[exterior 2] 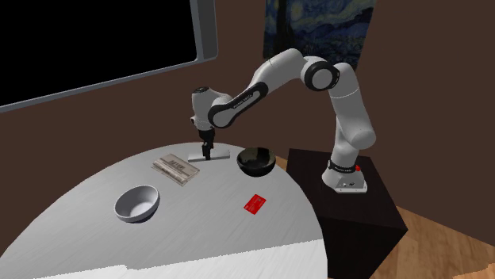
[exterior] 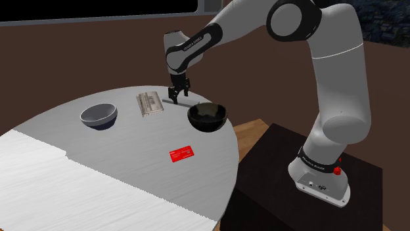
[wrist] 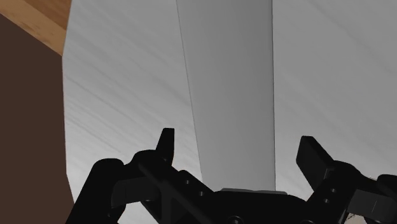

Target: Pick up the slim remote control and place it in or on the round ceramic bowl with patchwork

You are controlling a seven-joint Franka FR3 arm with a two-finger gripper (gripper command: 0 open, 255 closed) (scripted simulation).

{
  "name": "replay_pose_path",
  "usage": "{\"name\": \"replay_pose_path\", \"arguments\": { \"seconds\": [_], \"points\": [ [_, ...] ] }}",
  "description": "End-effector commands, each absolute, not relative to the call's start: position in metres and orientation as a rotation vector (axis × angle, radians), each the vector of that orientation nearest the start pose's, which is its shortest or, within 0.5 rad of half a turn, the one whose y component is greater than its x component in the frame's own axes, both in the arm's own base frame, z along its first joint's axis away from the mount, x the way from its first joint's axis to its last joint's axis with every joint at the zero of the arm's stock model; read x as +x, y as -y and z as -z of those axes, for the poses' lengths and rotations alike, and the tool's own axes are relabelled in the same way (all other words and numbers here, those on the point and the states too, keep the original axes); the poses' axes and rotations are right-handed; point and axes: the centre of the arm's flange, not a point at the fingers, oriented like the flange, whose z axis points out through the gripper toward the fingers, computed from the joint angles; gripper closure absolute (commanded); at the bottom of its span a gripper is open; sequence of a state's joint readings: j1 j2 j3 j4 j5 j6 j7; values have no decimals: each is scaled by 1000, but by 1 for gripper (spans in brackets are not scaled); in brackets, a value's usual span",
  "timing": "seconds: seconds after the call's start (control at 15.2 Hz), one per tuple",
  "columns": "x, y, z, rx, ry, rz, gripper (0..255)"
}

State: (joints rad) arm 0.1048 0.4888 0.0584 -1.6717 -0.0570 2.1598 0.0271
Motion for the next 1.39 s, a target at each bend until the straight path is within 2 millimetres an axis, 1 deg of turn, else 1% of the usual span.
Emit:
{"name": "replay_pose_path", "arguments": {
  "seconds": [0.0, 0.53, 0.59, 1.19, 1.32],
  "points": [
    [666, -103, -308, -3151, 254, 4, 0],
    [666, -103, -308, -3151, 255, 4, 0],
    [666, -103, -308, -3151, 255, 4, 255],
    [666, -103, -308, -3151, 254, 4, 255],
    [666, -103, -318, -3151, 255, 4, 255]
  ]
}}
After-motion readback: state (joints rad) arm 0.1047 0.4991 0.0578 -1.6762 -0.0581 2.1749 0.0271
